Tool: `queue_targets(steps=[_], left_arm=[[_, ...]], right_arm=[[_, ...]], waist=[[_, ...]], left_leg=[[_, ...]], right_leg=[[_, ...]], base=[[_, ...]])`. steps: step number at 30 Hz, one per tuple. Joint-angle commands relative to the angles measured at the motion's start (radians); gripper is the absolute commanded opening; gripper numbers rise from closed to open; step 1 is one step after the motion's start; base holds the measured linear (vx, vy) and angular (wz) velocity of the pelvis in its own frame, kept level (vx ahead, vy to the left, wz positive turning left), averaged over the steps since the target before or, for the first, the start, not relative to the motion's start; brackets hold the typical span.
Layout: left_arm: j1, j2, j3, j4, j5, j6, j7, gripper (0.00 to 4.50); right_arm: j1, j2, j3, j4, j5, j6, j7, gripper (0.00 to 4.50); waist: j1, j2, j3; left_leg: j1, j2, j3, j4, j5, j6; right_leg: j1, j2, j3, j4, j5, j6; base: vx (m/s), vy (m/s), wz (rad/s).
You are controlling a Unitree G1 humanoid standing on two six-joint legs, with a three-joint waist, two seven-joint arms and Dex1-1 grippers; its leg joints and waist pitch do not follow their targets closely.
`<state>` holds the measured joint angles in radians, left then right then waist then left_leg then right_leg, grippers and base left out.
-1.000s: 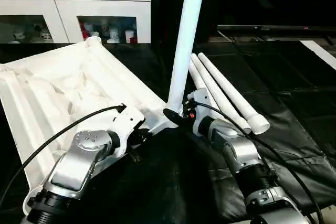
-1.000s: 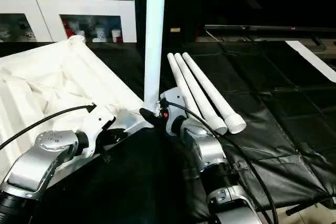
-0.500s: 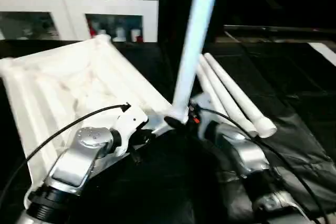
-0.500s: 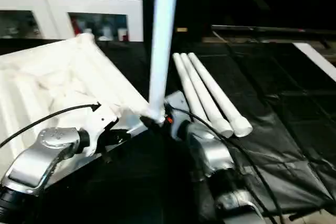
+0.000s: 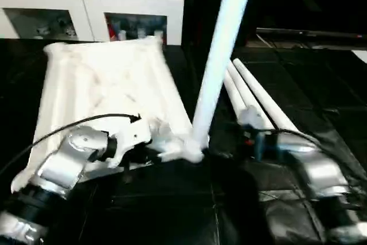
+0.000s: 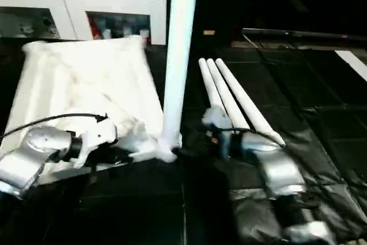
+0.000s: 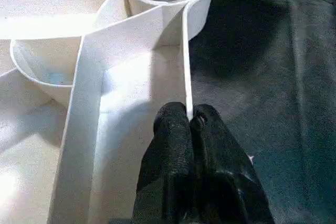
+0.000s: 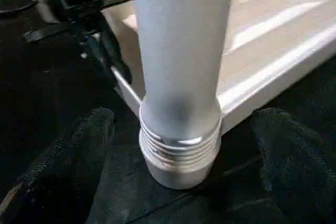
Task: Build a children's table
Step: Rotate leg to tighten
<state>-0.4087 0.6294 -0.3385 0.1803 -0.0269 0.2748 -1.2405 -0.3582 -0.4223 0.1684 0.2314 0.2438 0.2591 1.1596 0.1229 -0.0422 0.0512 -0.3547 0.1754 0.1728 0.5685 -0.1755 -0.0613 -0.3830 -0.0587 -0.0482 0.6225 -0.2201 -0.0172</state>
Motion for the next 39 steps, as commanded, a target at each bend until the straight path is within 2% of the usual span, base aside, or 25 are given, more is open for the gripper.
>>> queue_targets(steps=[1, 3, 7, 12, 17, 21, 26, 33, 39], left_arm=[[-0.008, 0.004, -0.075, 0.016, 0.006, -0.047, -0.086, 0.00], [-0.021, 0.006, -0.087, 0.040, 0.011, -0.075, -0.116, 0.00], [-0.031, 0.005, -0.097, 0.057, 0.019, -0.097, -0.127, 0.00], [-0.051, -0.005, -0.105, 0.089, 0.027, -0.134, -0.147, 0.00], [-0.057, -0.012, -0.107, 0.104, 0.030, -0.150, -0.152, 0.00], [-0.058, -0.013, -0.108, 0.114, 0.031, -0.159, -0.150, 0.00], [-0.060, -0.014, -0.108, 0.125, 0.033, -0.167, -0.150, 0.00], [-0.062, -0.017, -0.104, 0.143, 0.037, -0.176, -0.146, 0.00], [-0.063, -0.019, -0.102, 0.151, 0.035, -0.176, -0.143, 0.00]], right_arm=[[-0.005, -0.023, 0.020, -0.034, 0.010, 0.008, 0.049, 4.47], [-0.012, -0.046, 0.051, -0.039, 0.008, 0.019, 0.109, 4.47], [-0.028, -0.039, 0.065, -0.010, -0.002, 0.018, 0.128, 4.47], [-0.061, -0.020, 0.088, 0.059, -0.019, -0.002, 0.134, 4.04], [-0.070, -0.017, 0.099, 0.077, -0.022, -0.003, 0.148, 3.63], [-0.074, -0.010, 0.106, 0.089, -0.027, -0.014, 0.152, 3.28], [-0.080, -0.002, 0.110, 0.106, -0.028, -0.025, 0.152, 2.88], [-0.081, 0.012, 0.124, 0.119, -0.036, -0.043, 0.151, 2.70], [-0.073, 0.012, 0.131, 0.117, -0.042, -0.055, 0.147, 2.70]], waist=[[-0.001, 0.017, -0.054], [0.002, 0.020, -0.054], [0.005, 0.019, -0.056], [0.010, 0.018, -0.057], [0.015, 0.017, -0.058], [0.015, 0.017, -0.058], [0.017, 0.017, -0.059], [0.016, 0.018, -0.057], [0.016, 0.018, -0.058]], left_leg=[[0.011, 0.056, -0.017, -0.062, -0.214, 0.020], [0.015, 0.058, -0.015, -0.062, -0.225, 0.019], [0.013, 0.059, -0.017, -0.061, -0.216, 0.013], [0.014, 0.058, -0.016, -0.059, -0.214, 0.004], [0.012, 0.058, -0.015, -0.058, -0.196, 0.008], [0.013, 0.058, -0.015, -0.058, -0.208, 0.005], [0.013, 0.058, -0.015, -0.058, -0.201, 0.006], [0.014, 0.058, -0.016, -0.060, -0.227, -0.002], [0.014, 0.058, -0.016, -0.059, -0.219, 0.000]], right_leg=[[0.041, -0.083, 0.051, -0.077, -0.114, -0.204], [0.039, -0.082, 0.051, -0.077, -0.118, -0.209], [0.041, -0.084, 0.049, -0.072, -0.097, -0.222], [0.041, -0.085, 0.049, -0.071, -0.099, -0.229], [0.042, -0.084, 0.048, -0.066, -0.064, -0.230], [0.042, -0.086, 0.049, -0.069, -0.094, -0.228], [0.042, -0.084, 0.048, -0.066, -0.077, -0.229], [0.041, -0.086, 0.050, -0.072, -0.135, -0.219], [0.041, -0.085, 0.050, -0.070, -0.116, -0.221]], base=[[0.000, 0.000, 0.00], [0.000, 0.000, 0.00], [0.000, 0.000, 0.00], [0.000, 0.000, 0.00], [0.000, 0.000, 0.00], [0.000, 0.000, 0.00], [0.000, 0.000, 0.00], [0.000, 0.000, 0.00], [0.000, 0.000, 0.00]])
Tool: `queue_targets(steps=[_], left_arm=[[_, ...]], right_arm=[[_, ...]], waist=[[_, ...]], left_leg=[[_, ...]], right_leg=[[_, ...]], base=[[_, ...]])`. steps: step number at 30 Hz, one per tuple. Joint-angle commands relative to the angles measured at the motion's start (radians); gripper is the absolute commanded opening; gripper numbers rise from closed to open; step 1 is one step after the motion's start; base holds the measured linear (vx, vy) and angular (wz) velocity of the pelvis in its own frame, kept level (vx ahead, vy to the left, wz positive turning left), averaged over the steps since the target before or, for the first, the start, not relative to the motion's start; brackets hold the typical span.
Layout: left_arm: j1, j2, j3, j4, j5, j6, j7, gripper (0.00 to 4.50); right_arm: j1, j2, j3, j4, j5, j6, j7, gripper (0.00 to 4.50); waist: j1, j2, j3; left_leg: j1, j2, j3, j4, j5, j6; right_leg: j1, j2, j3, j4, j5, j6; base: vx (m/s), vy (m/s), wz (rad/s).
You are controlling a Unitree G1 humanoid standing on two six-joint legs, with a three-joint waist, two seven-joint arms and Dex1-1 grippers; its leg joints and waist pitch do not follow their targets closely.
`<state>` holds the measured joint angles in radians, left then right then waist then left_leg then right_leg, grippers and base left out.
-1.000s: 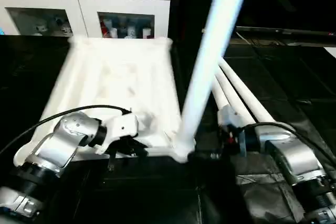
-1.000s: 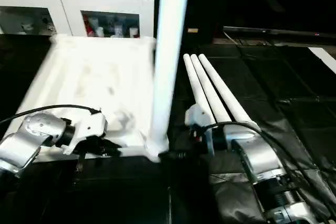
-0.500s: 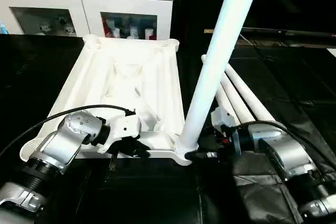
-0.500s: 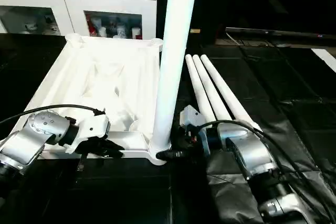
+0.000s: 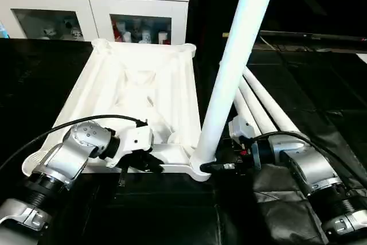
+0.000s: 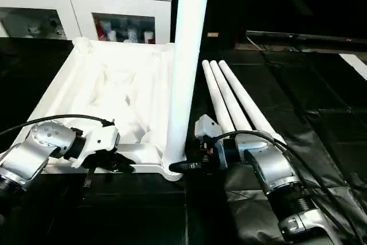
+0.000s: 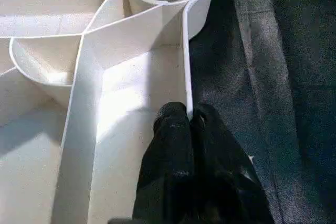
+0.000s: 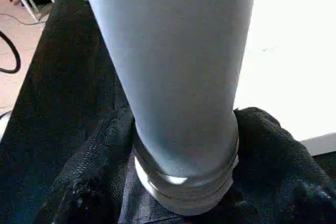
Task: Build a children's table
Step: Rotate leg to tighten
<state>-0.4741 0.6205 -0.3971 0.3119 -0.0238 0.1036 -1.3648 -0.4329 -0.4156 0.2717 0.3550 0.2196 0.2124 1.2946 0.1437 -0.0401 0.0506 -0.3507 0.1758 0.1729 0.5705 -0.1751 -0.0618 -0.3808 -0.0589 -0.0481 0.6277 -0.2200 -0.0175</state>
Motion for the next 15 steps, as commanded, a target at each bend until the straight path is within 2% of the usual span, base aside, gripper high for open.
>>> queue_targets(steps=[1, 3, 4, 6, 8, 12, 15], left_arm=[[0.002, -0.011, -0.043, 0.021, 0.032, -0.005, -0.019, 0.00], [0.002, -0.012, -0.043, 0.023, 0.032, -0.006, -0.019, 0.00], [0.002, -0.012, -0.043, 0.023, 0.032, -0.006, -0.019, 0.00], [0.001, -0.012, -0.042, 0.024, 0.031, -0.006, -0.019, 0.00], [0.001, -0.014, -0.043, 0.023, 0.032, -0.004, -0.018, 0.00], [0.001, -0.014, -0.042, 0.023, 0.033, -0.004, -0.019, 0.00], [0.001, -0.013, -0.041, 0.024, 0.034, -0.005, -0.021, 0.00]], right_arm=[[0.003, 0.008, 0.027, -0.005, -0.022, -0.014, 0.004, 2.70], [0.002, 0.017, 0.020, 0.004, -0.017, 0.003, -0.007, 3.26], [0.001, 0.020, 0.020, 0.007, -0.013, 0.009, -0.006, 3.39], [0.000, 0.021, 0.020, 0.007, -0.012, 0.007, -0.005, 3.39], [-0.001, 0.029, 0.017, 0.015, -0.032, -0.045, -0.034, 3.73], [-0.003, 0.033, 0.019, 0.019, -0.037, -0.065, -0.040, 3.73], [-0.002, 0.035, 0.022, 0.021, -0.042, -0.072, -0.040, 3.73]], waist=[[-0.005, 0.017, -0.057], [-0.006, 0.016, -0.057], [-0.006, 0.017, -0.056], [-0.006, 0.017, -0.056], [-0.005, 0.018, -0.056], [-0.006, 0.020, -0.057], [-0.006, 0.018, -0.056]], left_leg=[[0.009, 0.057, -0.016, -0.061, -0.217, 0.001], [0.010, 0.057, -0.016, -0.062, -0.220, 0.002], [0.010, 0.056, -0.016, -0.062, -0.225, 0.001], [0.010, 0.057, -0.017, -0.062, -0.235, -0.002], [0.012, 0.059, -0.017, -0.063, -0.237, -0.007], [0.011, 0.058, -0.017, -0.063, -0.236, -0.007], [0.010, 0.057, -0.017, -0.063, -0.241, -0.006]], right_leg=[[0.039, -0.085, 0.049, -0.074, -0.111, -0.222], [0.039, -0.084, 0.049, -0.075, -0.117, -0.222], [0.039, -0.084, 0.049, -0.076, -0.128, -0.221], [0.038, -0.086, 0.050, -0.078, -0.148, -0.218], [0.036, -0.087, 0.050, -0.078, -0.154, -0.216], [0.036, -0.084, 0.050, -0.075, -0.118, -0.224], [0.038, -0.086, 0.050, -0.076, -0.127, -0.220]], base=[[0.000, 0.000, 0.00], [0.000, 0.000, 0.00], [0.000, 0.000, 0.00], [0.000, 0.000, 0.00], [0.000, 0.000, 0.00], [0.000, 0.000, 0.00], [0.000, 0.000, 0.00]])
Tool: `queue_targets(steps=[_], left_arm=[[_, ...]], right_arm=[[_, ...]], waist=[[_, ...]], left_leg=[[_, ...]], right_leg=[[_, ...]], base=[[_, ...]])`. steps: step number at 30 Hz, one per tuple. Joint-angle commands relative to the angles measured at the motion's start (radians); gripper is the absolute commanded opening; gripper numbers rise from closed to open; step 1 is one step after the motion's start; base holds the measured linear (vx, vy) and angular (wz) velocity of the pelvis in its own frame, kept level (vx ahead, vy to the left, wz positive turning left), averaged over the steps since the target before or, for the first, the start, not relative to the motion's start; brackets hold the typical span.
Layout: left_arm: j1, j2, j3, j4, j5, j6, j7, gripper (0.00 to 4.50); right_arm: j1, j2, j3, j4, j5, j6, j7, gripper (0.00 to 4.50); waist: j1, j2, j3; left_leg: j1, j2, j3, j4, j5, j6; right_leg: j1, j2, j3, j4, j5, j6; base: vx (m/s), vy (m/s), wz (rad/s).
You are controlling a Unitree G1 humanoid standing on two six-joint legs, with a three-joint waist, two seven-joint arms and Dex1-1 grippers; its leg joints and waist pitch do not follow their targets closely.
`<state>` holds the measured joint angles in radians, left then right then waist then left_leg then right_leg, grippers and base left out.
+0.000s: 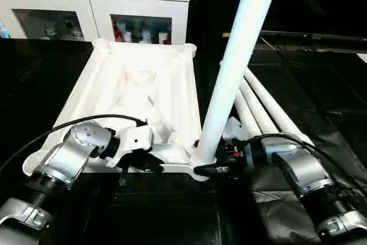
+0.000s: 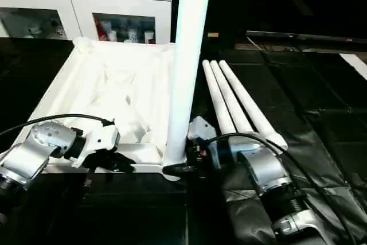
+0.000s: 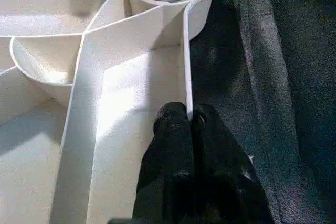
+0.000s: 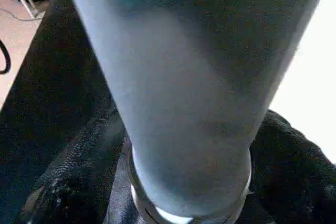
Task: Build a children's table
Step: Rotate leg to tighten
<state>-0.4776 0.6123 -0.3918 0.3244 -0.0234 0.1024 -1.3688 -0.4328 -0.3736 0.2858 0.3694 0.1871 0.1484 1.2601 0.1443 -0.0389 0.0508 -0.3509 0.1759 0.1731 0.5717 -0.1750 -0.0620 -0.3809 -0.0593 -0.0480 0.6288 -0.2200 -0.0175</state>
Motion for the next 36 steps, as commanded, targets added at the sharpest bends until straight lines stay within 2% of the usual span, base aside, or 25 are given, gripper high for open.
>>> queue_targets(steps=[1, 4, 5, 9, 11, 19, 20, 21, 23, 25, 26, 29, 31, 32, 34, 35, 36], left_arm=[[0.005, -0.005, -0.046, 0.012, 0.034, -0.004, -0.017, 0.00], [0.004, -0.004, -0.044, 0.015, 0.036, -0.005, -0.018, 0.00], [0.004, -0.004, -0.045, 0.015, 0.036, -0.005, -0.018, 0.00], [0.003, -0.005, -0.045, 0.017, 0.037, -0.006, -0.018, 0.00], [0.002, -0.005, -0.044, 0.018, 0.037, -0.007, -0.018, 0.00], [-0.002, -0.008, -0.042, 0.023, 0.038, -0.006, -0.015, 0.00], [-0.002, -0.009, -0.041, 0.023, 0.037, -0.005, -0.014, 0.00], [-0.003, -0.010, -0.040, 0.023, 0.036, -0.003, -0.013, 0.00], [-0.002, -0.014, -0.033, 0.022, 0.028, 0.006, -0.007, 0.00], [0.000, -0.019, -0.023, 0.019, 0.020, 0.023, 0.004, 0.00], [0.003, -0.030, -0.003, 0.016, 0.009, 0.049, 0.033, 0.00], [0.011, -0.050, 0.033, 0.006, -0.016, 0.091, 0.081, 0.00], [0.038, -0.096, 0.096, -0.055, -0.063, 0.198, 0.178, 0.00], [0.056, -0.116, 0.122, -0.093, -0.081, 0.252, 0.223, 0.00], [0.085, -0.138, 0.142, -0.153, -0.095, 0.328, 0.272, 0.00], [0.085, -0.138, 0.142, -0.153, -0.095, 0.328, 0.272, 0.00], [0.125, -0.171, 0.161, -0.227, -0.097, 0.407, 0.333, 0.00]], right_arm=[[-0.002, -0.007, 0.008, 0.006, -0.009, -0.006, -0.005, 3.73], [-0.003, -0.008, 0.008, 0.010, -0.009, 0.004, 0.000, 3.73], [-0.004, -0.008, 0.007, 0.014, -0.008, 0.008, 0.002, 3.46], [-0.006, -0.010, 0.008, 0.024, -0.011, 0.008, 0.008, 3.32], [-0.006, -0.010, 0.008, 0.028, -0.012, 0.008, 0.008, 2.95], [-0.007, -0.004, 0.007, 0.041, -0.016, 0.006, 0.002, 2.76], [-0.008, -0.002, 0.006, 0.045, -0.016, 0.004, 0.001, 2.75], [-0.009, -0.002, 0.005, 0.047, -0.015, 0.004, 0.001, 2.74], [-0.007, 0.003, 0.000, 0.046, -0.005, 0.013, 0.001, 2.74], [-0.004, 0.013, -0.013, 0.039, 0.018, 0.038, -0.001, 2.74], [0.002, 0.028, -0.024, 0.032, 0.031, 0.061, -0.022, 2.74], [0.009, 0.052, -0.030, 0.035, 0.021, 0.074, -0.079, 2.74], [0.002, 0.121, -0.047, 0.090, -0.012, 0.076, -0.227, 2.74], [-0.004, 0.158, -0.055, 0.118, -0.027, 0.075, -0.300, 2.74], [-0.016, 0.210, -0.075, 0.147, -0.023, 0.087, -0.377, 2.74], [-0.016, 0.210, -0.075, 0.147, -0.023, 0.087, -0.377, 2.74], [-0.039, 0.274, -0.104, 0.182, -0.004, 0.104, -0.454, 2.74]], waist=[[-0.006, 0.017, -0.056], [-0.006, 0.018, -0.057], [-0.006, 0.018, -0.056], [-0.006, 0.019, -0.056], [-0.006, 0.019, -0.056], [-0.006, 0.021, -0.056], [-0.006, 0.020, -0.056], [-0.006, 0.013, -0.056], [-0.006, 0.016, -0.055], [-0.006, 0.011, -0.054], [-0.006, 0.014, -0.054], [-0.009, 0.014, -0.052], [-0.012, 0.014, -0.051], [-0.022, 0.013, -0.049], [-0.037, 0.010, -0.049], [-0.048, 0.011, -0.047], [-0.050, 0.010, -0.048]], left_leg=[[0.011, 0.057, -0.017, -0.064, -0.241, -0.006], [0.011, 0.058, -0.018, -0.065, -0.239, -0.004], [0.011, 0.058, -0.017, -0.065, -0.241, -0.004], [0.012, 0.058, -0.017, -0.064, -0.244, -0.006], [0.011, 0.058, -0.017, -0.065, -0.245, -0.005], [0.011, 0.059, -0.018, -0.066, -0.248, -0.007], [0.012, 0.058, -0.018, -0.066, -0.251, -0.007], [0.011, 0.058, -0.017, -0.065, -0.247, -0.004], [0.011, 0.058, -0.017, -0.065, -0.244, -0.003], [0.011, 0.058, -0.016, -0.065, -0.238, 0.001], [0.011, 0.059, -0.017, -0.066, -0.242, 0.000], [0.011, 0.058, -0.017, -0.067, -0.255, -0.012], [0.010, 0.057, -0.019, -0.069, -0.269, -0.021], [0.005, 0.059, -0.023, -0.074, -0.282, -0.038], [0.003, 0.054, -0.027, -0.076, -0.294, -0.042], [-0.003, 0.054, -0.029, -0.079, -0.289, -0.041], [0.000, 0.054, -0.028, -0.077, -0.293, -0.040]], right_leg=[[0.037, -0.086, 0.050, -0.077, -0.132, -0.219], [0.038, -0.086, 0.050, -0.077, -0.134, -0.218], [0.037, -0.085, 0.050, -0.078, -0.135, -0.219], [0.036, -0.085, 0.050, -0.078, -0.130, -0.223], [0.037, -0.085, 0.050, -0.078, -0.137, -0.221], [0.037, -0.085, 0.050, -0.078, -0.140, -0.220], [0.037, -0.085, 0.050, -0.078, -0.140, -0.221], [0.037, -0.085, 0.050, -0.078, -0.141, -0.221], [0.036, -0.085, 0.050, -0.078, -0.144, -0.220], [0.037, -0.085, 0.050, -0.078, -0.154, -0.219], [0.036, -0.086, 0.050, -0.080, -0.169, -0.215], [0.034, -0.088, 0.052, -0.083, -0.196, -0.211], [0.033, -0.091, 0.051, -0.085, -0.230, -0.205], [0.033, -0.094, 0.051, -0.083, -0.255, -0.207], [0.036, -0.093, 0.048, -0.092, -0.328, -0.180], [0.037, -0.092, 0.047, -0.093, -0.332, -0.176], [0.034, -0.091, 0.048, -0.095, -0.340, -0.172]], base=[[0.000, 0.000, 0.00], [0.000, 0.000, 0.00], [0.000, 0.000, 0.00], [0.000, 0.000, 0.00], [0.000, 0.000, 0.00], [0.000, 0.000, 0.00], [0.000, 0.000, 0.00], [0.000, 0.000, 0.00], [0.000, 0.000, 0.00], [0.000, 0.000, 0.00], [0.000, 0.000, 0.00], [0.000, 0.000, 0.00], [0.000, 0.000, 0.00], [0.000, 0.000, 0.00], [0.000, 0.000, 0.00], [0.000, 0.000, 0.00], [0.000, 0.000, 0.00]])
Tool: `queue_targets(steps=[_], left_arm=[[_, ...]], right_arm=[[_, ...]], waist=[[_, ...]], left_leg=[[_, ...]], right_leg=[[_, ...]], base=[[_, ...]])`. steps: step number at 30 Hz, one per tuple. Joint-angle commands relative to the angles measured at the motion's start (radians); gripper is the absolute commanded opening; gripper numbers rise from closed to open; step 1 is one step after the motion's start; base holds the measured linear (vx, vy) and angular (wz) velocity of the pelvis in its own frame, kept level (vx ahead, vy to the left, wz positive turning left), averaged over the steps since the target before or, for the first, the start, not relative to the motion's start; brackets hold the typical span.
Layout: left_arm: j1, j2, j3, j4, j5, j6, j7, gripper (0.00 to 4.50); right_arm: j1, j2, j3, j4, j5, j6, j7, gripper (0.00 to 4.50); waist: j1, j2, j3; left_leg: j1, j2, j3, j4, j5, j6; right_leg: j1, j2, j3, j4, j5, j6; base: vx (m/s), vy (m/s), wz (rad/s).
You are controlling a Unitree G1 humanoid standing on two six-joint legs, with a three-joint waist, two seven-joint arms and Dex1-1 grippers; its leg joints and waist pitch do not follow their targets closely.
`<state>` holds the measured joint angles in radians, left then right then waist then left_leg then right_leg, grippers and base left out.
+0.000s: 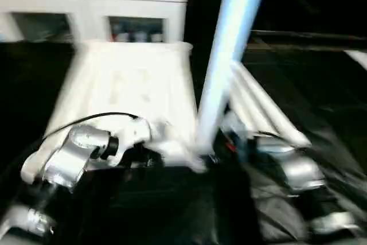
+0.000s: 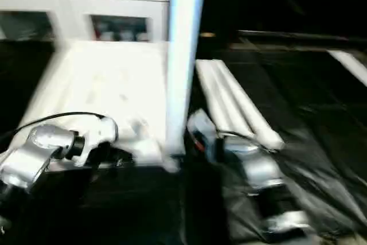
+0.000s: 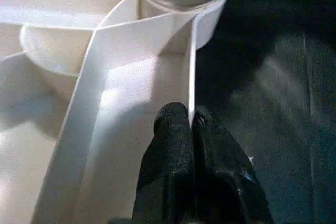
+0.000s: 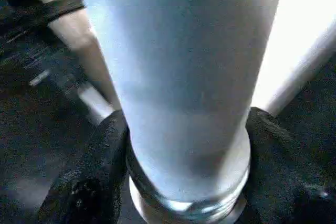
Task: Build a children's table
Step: Rotate leg to tighten
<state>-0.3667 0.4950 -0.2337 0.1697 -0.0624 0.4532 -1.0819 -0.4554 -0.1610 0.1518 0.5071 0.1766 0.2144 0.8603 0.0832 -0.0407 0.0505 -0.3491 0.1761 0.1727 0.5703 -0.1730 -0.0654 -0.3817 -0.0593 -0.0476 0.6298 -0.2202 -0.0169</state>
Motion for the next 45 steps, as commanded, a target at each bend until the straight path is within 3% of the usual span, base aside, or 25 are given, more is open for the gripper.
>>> queue_targets(steps=[1, 2, 3, 4, 6, 7, 8, 9, 11, 16, 17, 18, 23, 29, 30, 38, 45], left_arm=[[0.034, -0.069, 0.011, -0.108, -0.056, 0.090, 0.073, 0.00], [0.053, -0.083, 0.017, -0.142, -0.054, 0.122, 0.098, 0.00], [0.076, -0.104, 0.020, -0.182, -0.045, 0.151, 0.131, 0.00], [0.094, -0.126, 0.022, -0.212, -0.034, 0.171, 0.164, 0.00], [0.113, -0.152, 0.018, -0.251, -0.020, 0.193, 0.205, 0.00], [0.114, -0.159, 0.013, -0.261, -0.016, 0.202, 0.223, 0.00], [0.113, -0.163, 0.010, -0.268, -0.015, 0.209, 0.233, 0.00], [0.109, -0.163, 0.007, -0.267, -0.011, 0.207, 0.239, 0.00], [0.103, -0.159, 0.006, -0.274, -0.009, 0.228, 0.255, 0.00], [0.087, -0.137, 0.023, -0.265, 0.003, 0.230, 0.251, 0.00], [0.087, -0.128, 0.027, -0.259, -0.001, 0.223, 0.239, 0.00], [0.087, -0.128, 0.027, -0.259, -0.001, 0.223, 0.239, 0.00], [0.071, -0.056, 0.017, -0.188, 0.004, 0.133, 0.159, 0.00], [0.049, 0.033, -0.011, -0.133, -0.013, -0.010, -0.015, 0.00], [0.048, 0.034, -0.011, -0.132, -0.013, -0.012, -0.018, 0.00], [-0.010, 0.119, -0.112, -0.029, 0.019, -0.175, -0.209, 0.00], [-0.054, 0.123, -0.160, 0.043, 0.042, -0.265, -0.285, 0.00]], right_arm=[[-0.028, 0.090, 0.018, 0.060, 0.012, 0.046, -0.090, 2.74], [-0.038, 0.115, 0.008, 0.074, 0.017, 0.054, -0.122, 2.74], [-0.053, 0.140, 0.011, 0.094, 0.005, 0.047, -0.158, 2.74], [-0.063, 0.159, 0.023, 0.105, -0.008, 0.043, -0.176, 2.74], [-0.073, 0.183, 0.043, 0.115, -0.037, 0.028, -0.193, 2.74], [-0.074, 0.187, 0.050, 0.118, -0.048, 0.026, -0.192, 2.74], [-0.074, 0.189, 0.053, 0.120, -0.055, 0.025, -0.192, 2.74], [-0.073, 0.188, 0.055, 0.121, -0.057, 0.024, -0.184, 2.74], [-0.074, 0.187, 0.052, 0.128, -0.063, 0.017, -0.181, 3.30], [-0.074, 0.161, 0.047, 0.136, -0.071, -0.009, -0.166, 3.68], [-0.071, 0.153, 0.043, 0.134, -0.074, -0.018, -0.161, 3.80], [-0.071, 0.153, 0.043, 0.134, -0.074, -0.018, -0.161, 3.93], [-0.034, 0.077, 0.030, 0.082, -0.062, -0.056, -0.066, 4.38], [-0.008, -0.072, 0.016, -0.012, -0.017, -0.069, 0.134, 4.46], [-0.008, -0.074, 0.016, -0.013, -0.017, -0.069, 0.136, 4.46], [0.001, -0.220, 0.066, -0.094, 0.011, -0.070, 0.395, 4.46], [-0.009, -0.240, 0.109, -0.096, -0.001, -0.090, 0.474, 4.46]], waist=[[-0.003, 0.009, -0.049], [-0.006, 0.011, -0.050], [-0.009, 0.002, -0.049], [-0.014, 0.001, -0.047], [-0.017, 0.007, -0.048], [-0.020, -0.008, -0.049], [-0.016, 0.000, -0.049], [-0.016, 0.002, -0.048], [-0.014, -0.005, -0.049], [-0.012, -0.001, -0.047], [-0.013, 0.006, -0.048], [-0.013, 0.004, -0.049], [-0.001, 0.007, -0.052], [0.014, 0.006, -0.050], [0.017, 0.008, -0.050], [0.038, 0.006, -0.054], [0.054, 0.008, -0.055]], left_leg=[[-0.004, 0.056, -0.029, -0.074, -0.290, -0.035], [-0.006, 0.053, -0.028, -0.073, -0.271, -0.028], [-0.006, 0.051, -0.025, -0.071, -0.262, -0.019], [-0.004, 0.050, -0.023, -0.070, -0.252, -0.009], [-0.004, 0.051, -0.022, -0.068, -0.235, 0.000], [-0.006, 0.052, -0.020, -0.067, -0.228, 0.008], [-0.004, 0.050, -0.020, -0.067, -0.217, 0.015], [-0.003, 0.050, -0.019, -0.067, -0.215, 0.018], [-0.004, 0.050, -0.018, -0.067, -0.199, 0.026], [-0.002, 0.050, -0.018, -0.069, -0.220, 0.023], [-0.002, 0.050, -0.019, -0.069, -0.221, 0.019], [-0.001, 0.051, -0.019, -0.069, -0.219, 0.020], [-0.001, 0.050, -0.018, -0.065, -0.176, 0.035], [0.004, 0.051, -0.018, -0.067, -0.222, 0.036], [0.008, 0.053, -0.016, -0.065, -0.222, 0.036], [0.005, 0.054, -0.013, -0.059, -0.172, 0.052], [0.007, 0.057, -0.013, -0.059, -0.192, 0.034]], right_leg=[[0.037, -0.093, 0.050, -0.087, -0.314, -0.189], [0.039, -0.090, 0.048, -0.091, -0.312, -0.184], [0.036, -0.088, 0.049, -0.095, -0.306, -0.183], [0.033, -0.085, 0.050, -0.096, -0.292, -0.188], [0.034, -0.085, 0.051, -0.095, -0.273, -0.189], [0.035, -0.083, 0.049, -0.095, -0.264, -0.188], [0.035, -0.083, 0.050, -0.093, -0.257, -0.185], [0.033, -0.082, 0.050, -0.093, -0.250, -0.184], [0.035, -0.081, 0.049, -0.092, -0.230, -0.181], [0.033, -0.082, 0.050, -0.095, -0.249, -0.177], [0.032, -0.081, 0.051, -0.095, -0.236, -0.178], [0.033, -0.081, 0.050, -0.094, -0.228, -0.178], [0.037, -0.079, 0.050, -0.085, -0.117, -0.198], [0.039, -0.081, 0.050, -0.091, -0.185, -0.187], [0.034, -0.081, 0.051, -0.091, -0.180, -0.190], [0.039, -0.080, 0.048, -0.077, -0.081, -0.219], [0.037, -0.084, 0.047, -0.078, -0.108, -0.223]], base=[[0.000, 0.000, 0.00], [0.000, 0.000, 0.00], [0.000, 0.000, 0.00], [0.000, 0.000, 0.00], [0.000, 0.000, 0.00], [0.000, 0.000, 0.00], [0.000, 0.000, 0.00], [0.000, 0.000, 0.00], [0.000, 0.000, 0.00], [0.000, 0.000, 0.00], [0.000, 0.000, 0.00], [0.000, 0.000, 0.00], [0.000, 0.000, 0.00], [0.000, 0.000, 0.00], [0.000, 0.000, 0.00], [0.000, 0.000, 0.00], [0.000, 0.000, 0.00]])
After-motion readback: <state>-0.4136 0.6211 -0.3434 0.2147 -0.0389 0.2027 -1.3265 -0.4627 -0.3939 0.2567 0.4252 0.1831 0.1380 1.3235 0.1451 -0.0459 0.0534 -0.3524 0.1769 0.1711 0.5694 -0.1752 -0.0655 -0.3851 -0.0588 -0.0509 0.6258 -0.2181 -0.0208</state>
